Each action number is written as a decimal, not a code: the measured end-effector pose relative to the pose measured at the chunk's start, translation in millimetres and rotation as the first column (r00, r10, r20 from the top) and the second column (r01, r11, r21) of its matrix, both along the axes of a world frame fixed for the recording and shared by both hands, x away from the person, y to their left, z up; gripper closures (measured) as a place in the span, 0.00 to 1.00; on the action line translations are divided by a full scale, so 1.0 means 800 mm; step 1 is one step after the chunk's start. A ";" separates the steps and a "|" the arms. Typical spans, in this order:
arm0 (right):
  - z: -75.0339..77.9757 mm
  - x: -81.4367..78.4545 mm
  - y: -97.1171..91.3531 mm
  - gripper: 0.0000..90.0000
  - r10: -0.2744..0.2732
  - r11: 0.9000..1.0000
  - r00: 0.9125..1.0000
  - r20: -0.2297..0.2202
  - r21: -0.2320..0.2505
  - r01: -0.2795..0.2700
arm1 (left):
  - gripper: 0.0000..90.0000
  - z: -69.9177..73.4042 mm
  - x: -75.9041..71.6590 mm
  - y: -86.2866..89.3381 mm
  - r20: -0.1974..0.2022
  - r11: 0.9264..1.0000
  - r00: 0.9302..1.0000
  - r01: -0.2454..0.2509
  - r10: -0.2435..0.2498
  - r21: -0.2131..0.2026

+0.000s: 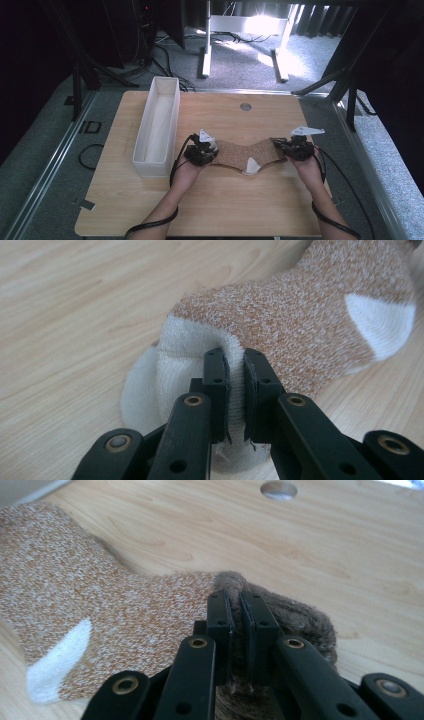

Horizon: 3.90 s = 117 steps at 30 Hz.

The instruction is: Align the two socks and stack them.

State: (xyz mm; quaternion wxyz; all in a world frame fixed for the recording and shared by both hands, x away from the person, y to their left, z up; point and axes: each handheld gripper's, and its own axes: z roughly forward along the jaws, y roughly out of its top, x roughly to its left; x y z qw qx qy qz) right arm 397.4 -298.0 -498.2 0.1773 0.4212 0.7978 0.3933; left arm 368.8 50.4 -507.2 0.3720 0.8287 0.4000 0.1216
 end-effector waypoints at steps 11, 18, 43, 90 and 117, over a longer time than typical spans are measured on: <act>-0.029 0.008 -0.004 0.92 -0.006 1.000 0.999 -0.052 -0.009 0.005 | 0.92 -0.026 0.008 0.000 -0.041 1.000 0.999 -0.016 0.017 0.019; -0.040 0.009 -0.004 0.90 -0.004 1.000 0.997 -0.082 -0.006 0.004 | 0.88 -0.031 0.010 0.000 -0.058 0.999 0.998 0.001 0.001 0.036; -0.020 -0.001 0.008 0.94 0.032 0.999 0.999 -0.035 0.011 -0.032 | 0.85 -0.012 0.006 -0.016 0.011 1.000 1.000 0.019 -0.019 -0.007; -0.054 -0.061 -0.001 0.91 0.056 0.998 0.997 -0.062 -0.010 -0.057 | 0.88 -0.041 -0.045 -0.009 -0.031 0.998 0.997 0.067 -0.068 -0.014; -0.057 -0.100 -0.009 0.90 0.079 0.997 0.996 -0.047 0.012 -0.078 | 0.88 -0.044 -0.090 -0.007 -0.027 0.994 0.994 0.105 -0.106 -0.039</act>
